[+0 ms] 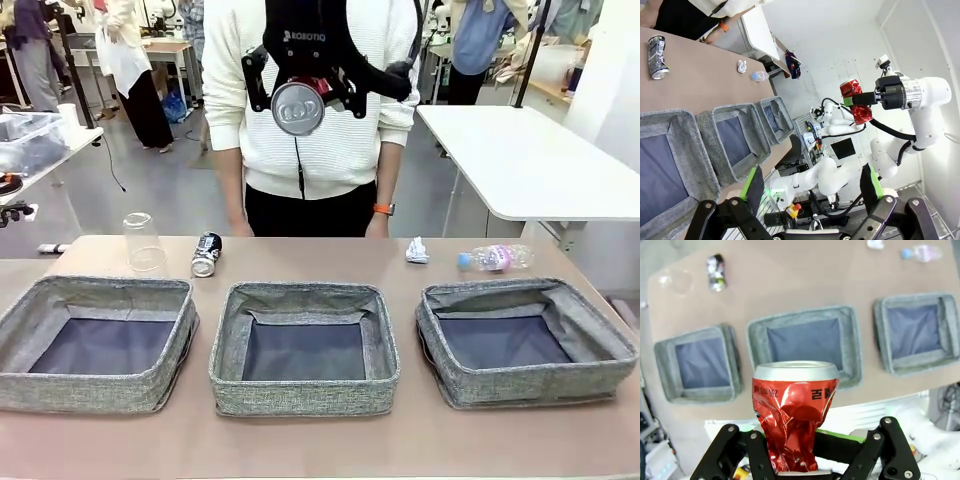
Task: Sort the waste into the appropriate baskets.
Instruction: Pick up the waste item pointed out by the person.
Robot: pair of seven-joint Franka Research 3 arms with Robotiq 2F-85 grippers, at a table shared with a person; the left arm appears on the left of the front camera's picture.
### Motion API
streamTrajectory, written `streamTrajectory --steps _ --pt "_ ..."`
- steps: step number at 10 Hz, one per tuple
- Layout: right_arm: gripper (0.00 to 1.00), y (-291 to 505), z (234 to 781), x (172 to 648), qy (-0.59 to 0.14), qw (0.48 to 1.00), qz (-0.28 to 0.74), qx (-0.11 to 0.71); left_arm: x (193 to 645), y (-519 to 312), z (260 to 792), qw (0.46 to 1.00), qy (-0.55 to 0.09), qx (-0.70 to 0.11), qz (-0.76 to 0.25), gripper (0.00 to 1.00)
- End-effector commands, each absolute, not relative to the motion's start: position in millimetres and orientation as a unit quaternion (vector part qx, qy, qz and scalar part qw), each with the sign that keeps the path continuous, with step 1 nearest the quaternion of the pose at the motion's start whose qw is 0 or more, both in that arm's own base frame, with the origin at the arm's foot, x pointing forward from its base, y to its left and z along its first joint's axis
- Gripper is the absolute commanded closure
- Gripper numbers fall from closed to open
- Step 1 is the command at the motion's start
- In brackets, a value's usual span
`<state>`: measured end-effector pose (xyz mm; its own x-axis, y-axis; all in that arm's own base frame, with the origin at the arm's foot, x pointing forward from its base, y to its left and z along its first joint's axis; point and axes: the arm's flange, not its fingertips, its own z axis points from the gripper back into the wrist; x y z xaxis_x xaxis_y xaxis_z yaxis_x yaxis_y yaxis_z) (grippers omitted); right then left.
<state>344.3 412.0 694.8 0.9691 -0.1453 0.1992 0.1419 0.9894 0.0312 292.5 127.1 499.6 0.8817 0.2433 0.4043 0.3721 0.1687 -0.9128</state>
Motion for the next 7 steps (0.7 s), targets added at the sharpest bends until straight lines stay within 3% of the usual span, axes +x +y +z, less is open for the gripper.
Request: streamTrajectory --steps 1,7 --pt "0.95 413 709 345 -0.113 0.991 -0.067 -0.013 293 127 502 0.719 -0.248 -0.648 -0.051 0.00" --pt "0.95 410 700 342 -0.104 0.992 -0.071 0.002 293 127 502 0.719 -0.248 -0.648 -0.051 0.00"
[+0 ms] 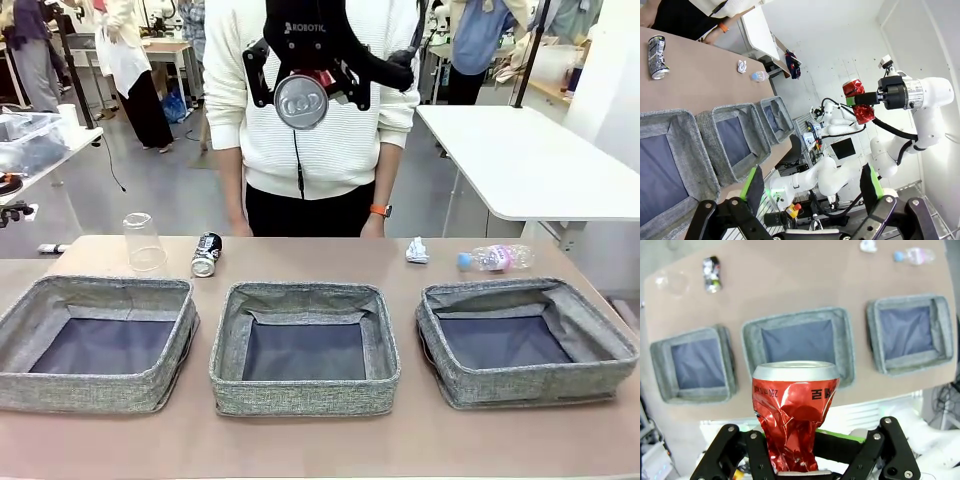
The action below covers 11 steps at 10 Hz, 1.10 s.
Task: Sort the waste into the appropriate baskets.
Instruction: Pick up the waste item pointed out by the person, then place the picked waste into the Fabric basket indicated by the person.
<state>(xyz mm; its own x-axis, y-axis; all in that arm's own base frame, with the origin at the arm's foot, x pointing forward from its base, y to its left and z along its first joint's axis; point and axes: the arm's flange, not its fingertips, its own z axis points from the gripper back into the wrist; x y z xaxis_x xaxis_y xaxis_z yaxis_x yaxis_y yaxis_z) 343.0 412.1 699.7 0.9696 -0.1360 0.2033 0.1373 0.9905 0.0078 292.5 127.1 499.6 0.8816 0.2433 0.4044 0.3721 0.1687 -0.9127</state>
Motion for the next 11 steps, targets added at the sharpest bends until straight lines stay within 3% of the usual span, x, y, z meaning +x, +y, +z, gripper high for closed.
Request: streamTrajectory --steps 1,11 --pt "0.95 410.5 700.1 341.8 -0.104 0.992 -0.071 0.002 293.1 126.5 502.1 0.719 -0.248 -0.648 -0.051 0.00" --pt "0.95 410.5 700.1 341.8 -0.104 0.992 -0.071 0.002 293.1 126.5 502.1 0.719 -0.248 -0.648 -0.051 0.00"
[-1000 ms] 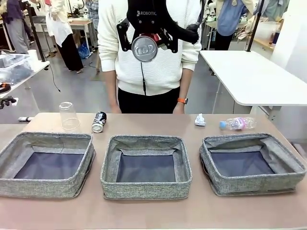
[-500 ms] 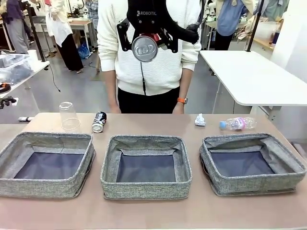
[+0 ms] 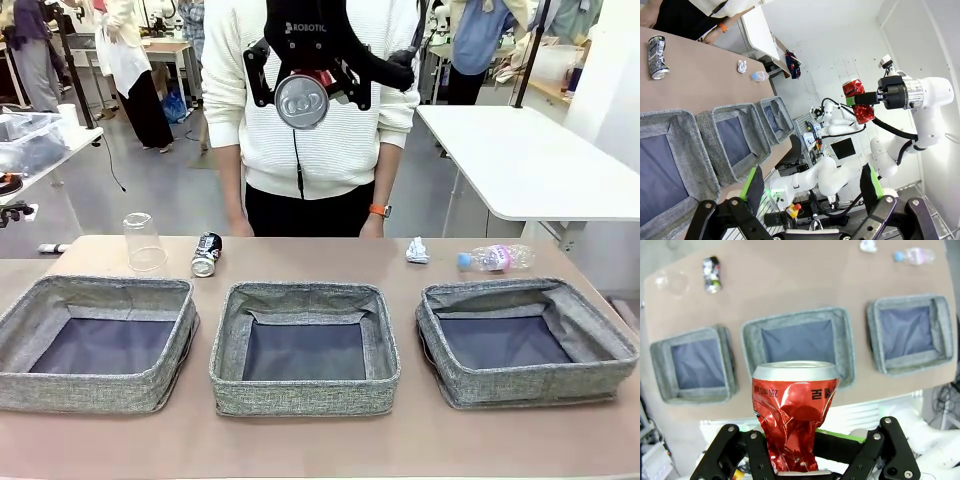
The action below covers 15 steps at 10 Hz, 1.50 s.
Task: Sort the waste into the appropriate baskets.
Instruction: Place the picked waste into the Fabric basket indicated by the person.
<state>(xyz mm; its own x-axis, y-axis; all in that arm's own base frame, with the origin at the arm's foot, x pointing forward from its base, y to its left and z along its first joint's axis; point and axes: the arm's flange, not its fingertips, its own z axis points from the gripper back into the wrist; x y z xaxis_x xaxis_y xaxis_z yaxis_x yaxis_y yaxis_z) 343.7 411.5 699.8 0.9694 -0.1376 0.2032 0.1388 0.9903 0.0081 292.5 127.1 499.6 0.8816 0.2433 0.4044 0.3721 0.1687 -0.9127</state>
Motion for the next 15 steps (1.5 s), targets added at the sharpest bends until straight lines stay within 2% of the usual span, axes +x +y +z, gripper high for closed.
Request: streamTrajectory --steps 1,15 --pt "0.95 410.5 700.1 341.8 -0.104 0.992 -0.071 0.002 293.1 126.5 502.1 0.719 -0.248 -0.648 -0.051 0.00" --pt "0.95 411.5 699.8 343.7 -0.102 0.992 -0.070 -0.003 292.5 127.1 499.6 0.726 -0.239 -0.643 -0.044 0.00"
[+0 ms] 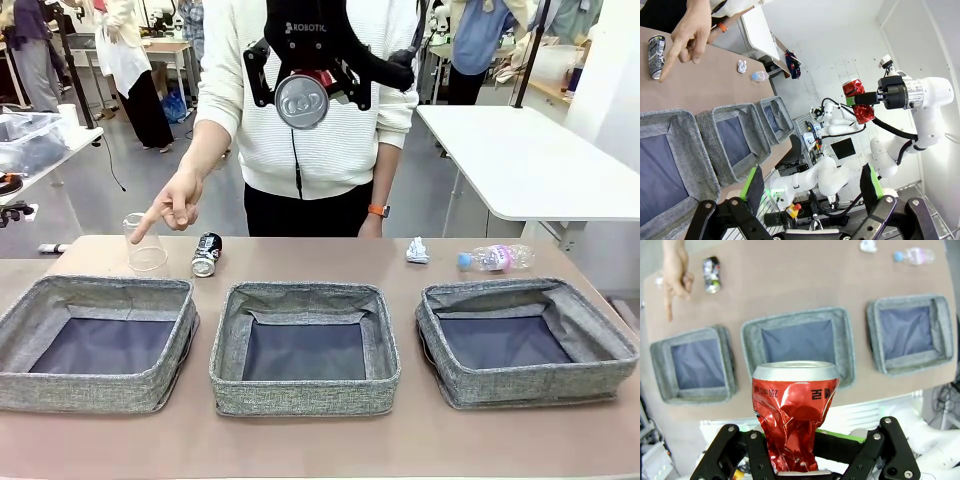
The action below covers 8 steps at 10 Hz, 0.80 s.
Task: Sort the waste into the appropriate baskets.
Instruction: Place the picked waste into the Fabric basket indicated by the person.
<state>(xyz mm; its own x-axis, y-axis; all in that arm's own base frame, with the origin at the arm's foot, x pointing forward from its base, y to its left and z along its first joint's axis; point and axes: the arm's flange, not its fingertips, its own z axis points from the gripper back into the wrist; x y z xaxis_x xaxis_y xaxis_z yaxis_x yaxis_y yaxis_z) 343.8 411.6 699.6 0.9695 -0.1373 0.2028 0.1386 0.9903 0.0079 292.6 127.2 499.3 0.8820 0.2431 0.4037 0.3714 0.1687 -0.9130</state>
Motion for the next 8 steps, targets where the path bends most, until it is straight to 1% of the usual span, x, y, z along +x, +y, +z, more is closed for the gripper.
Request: streamTrajectory --steps 1,2,3,4,5,6,7,8 --pt "0.95 437 671 354 -0.114 0.992 0.046 0.034 286 140 492 0.781 -0.194 -0.590 -0.070 0.00" --pt "0.95 467 639 362 -0.142 0.983 0.109 0.045 275 166 483 0.817 -0.144 -0.552 -0.084 0.00" --pt "0.95 508 611 366 -0.168 0.969 0.171 0.063 257 204 480 0.826 -0.109 -0.550 -0.052 0.00" --pt "0.95 547 592 362 -0.197 0.947 0.238 0.089 240 236 482 0.827 -0.107 -0.551 -0.033 0.00" --pt "0.95 584 571 350 -0.208 0.922 0.316 0.084 227 257 484 0.811 -0.150 -0.565 -0.005 0.00" --pt "0.95 613 548 334 -0.194 0.887 0.404 0.112 222 273 486 0.801 -0.191 -0.567 0.019 0.00" --pt "0.95 618 524 338 -0.183 0.904 0.386 0.027 230 233 473 0.829 -0.120 -0.547 -0.007 0.00" --pt "0.95 602 542 327 -0.189 0.921 0.329 0.084 230 233 473 0.829 -0.120 -0.547 -0.007 0.00"
